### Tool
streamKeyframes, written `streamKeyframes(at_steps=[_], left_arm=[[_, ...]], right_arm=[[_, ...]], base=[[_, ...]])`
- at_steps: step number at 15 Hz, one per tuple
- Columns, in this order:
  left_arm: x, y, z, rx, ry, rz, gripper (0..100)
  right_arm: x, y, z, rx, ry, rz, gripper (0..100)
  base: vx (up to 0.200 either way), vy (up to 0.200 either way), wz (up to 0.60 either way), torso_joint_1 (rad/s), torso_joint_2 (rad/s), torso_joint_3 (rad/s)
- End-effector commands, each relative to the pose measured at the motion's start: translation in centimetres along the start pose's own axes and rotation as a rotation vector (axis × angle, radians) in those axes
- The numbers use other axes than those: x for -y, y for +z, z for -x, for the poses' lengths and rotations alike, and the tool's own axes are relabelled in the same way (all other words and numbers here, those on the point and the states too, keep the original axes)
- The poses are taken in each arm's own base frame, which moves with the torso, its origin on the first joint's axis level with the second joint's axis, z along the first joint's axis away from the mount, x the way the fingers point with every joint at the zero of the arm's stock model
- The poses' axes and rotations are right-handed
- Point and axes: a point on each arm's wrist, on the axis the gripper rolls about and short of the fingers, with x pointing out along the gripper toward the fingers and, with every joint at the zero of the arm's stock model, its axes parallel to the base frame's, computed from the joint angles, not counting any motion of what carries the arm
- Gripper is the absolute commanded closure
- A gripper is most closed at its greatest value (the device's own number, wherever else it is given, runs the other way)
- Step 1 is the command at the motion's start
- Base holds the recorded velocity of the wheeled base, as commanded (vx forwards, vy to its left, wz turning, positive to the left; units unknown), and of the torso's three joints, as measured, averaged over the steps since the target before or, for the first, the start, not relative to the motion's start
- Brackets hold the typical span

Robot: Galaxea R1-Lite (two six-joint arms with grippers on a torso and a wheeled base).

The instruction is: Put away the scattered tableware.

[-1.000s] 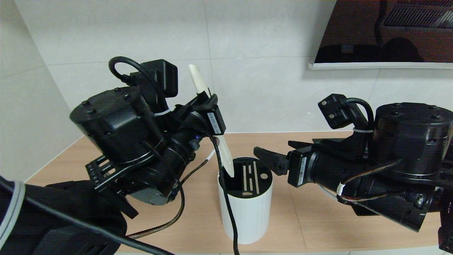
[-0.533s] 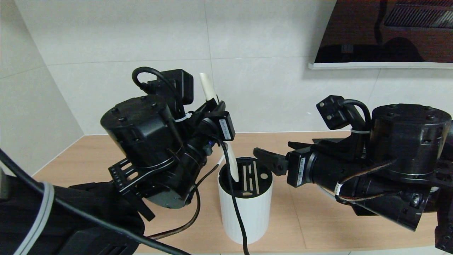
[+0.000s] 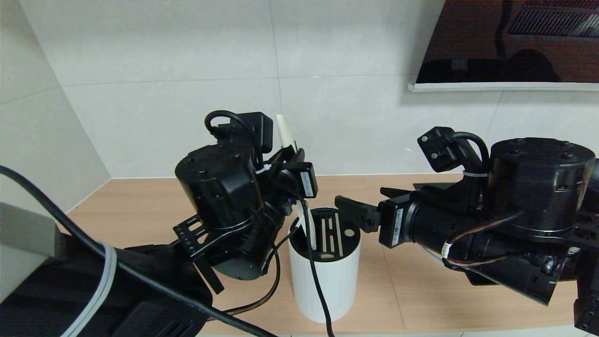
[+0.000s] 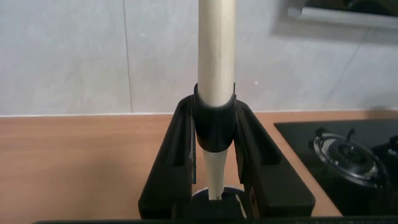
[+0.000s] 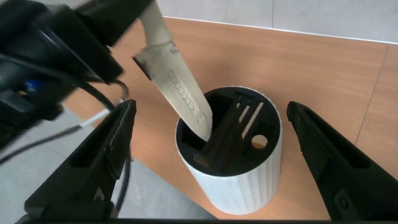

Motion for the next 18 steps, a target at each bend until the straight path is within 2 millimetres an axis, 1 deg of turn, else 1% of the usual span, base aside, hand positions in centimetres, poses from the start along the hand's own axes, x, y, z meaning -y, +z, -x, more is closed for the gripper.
streamKeyframes(at_steps=[1,3,4,6,9,11,16,18], left_arm=[[0.1,-0.6,-0.2,-0.012,0.0,-0.007,100],[0.1,-0.8,-0.2,-0.018,0.0,-0.011,100],[0.3,-1.4,-0.2,-0.033,-0.002,-0.017,100],[0.4,-1.6,-0.3,-0.037,0.001,-0.02,100],[0.8,-2.9,-0.3,-0.069,-0.004,-0.014,100],[1.0,-3.8,0.1,-0.094,-0.014,-0.029,100],[1.3,-5.8,0.0,-0.139,-0.005,-0.029,100],[1.3,-6.3,0.0,-0.152,-0.005,-0.038,100]], right_arm=[[0.0,-0.1,0.0,-0.002,0.0,-0.001,0],[0.0,-0.1,0.0,-0.002,0.0,0.001,0],[0.0,-0.1,-0.1,-0.004,-0.001,0.001,0],[0.0,-0.1,-0.1,-0.003,0.0,0.001,0],[0.0,-0.1,-0.1,-0.004,-0.001,0.001,0],[0.0,0.0,-0.1,0.0,-0.001,0.0,0],[0.0,0.2,-0.1,0.01,-0.003,-0.001,0],[0.1,0.3,-0.1,0.012,-0.009,-0.002,0]], base=[[0.0,0.0,0.0,0.0,0.0,0.0],[0.0,0.0,0.0,0.0,0.0,0.0],[0.0,0.0,0.0,0.0,0.0,0.0],[0.0,0.0,0.0,0.0,0.0,0.0],[0.0,0.0,0.0,0.0,0.0,0.0],[0.0,0.0,0.0,0.0,0.0,0.0],[0.0,0.0,0.0,0.0,0.0,0.0],[0.0,0.0,0.0,0.0,0.0,0.0]])
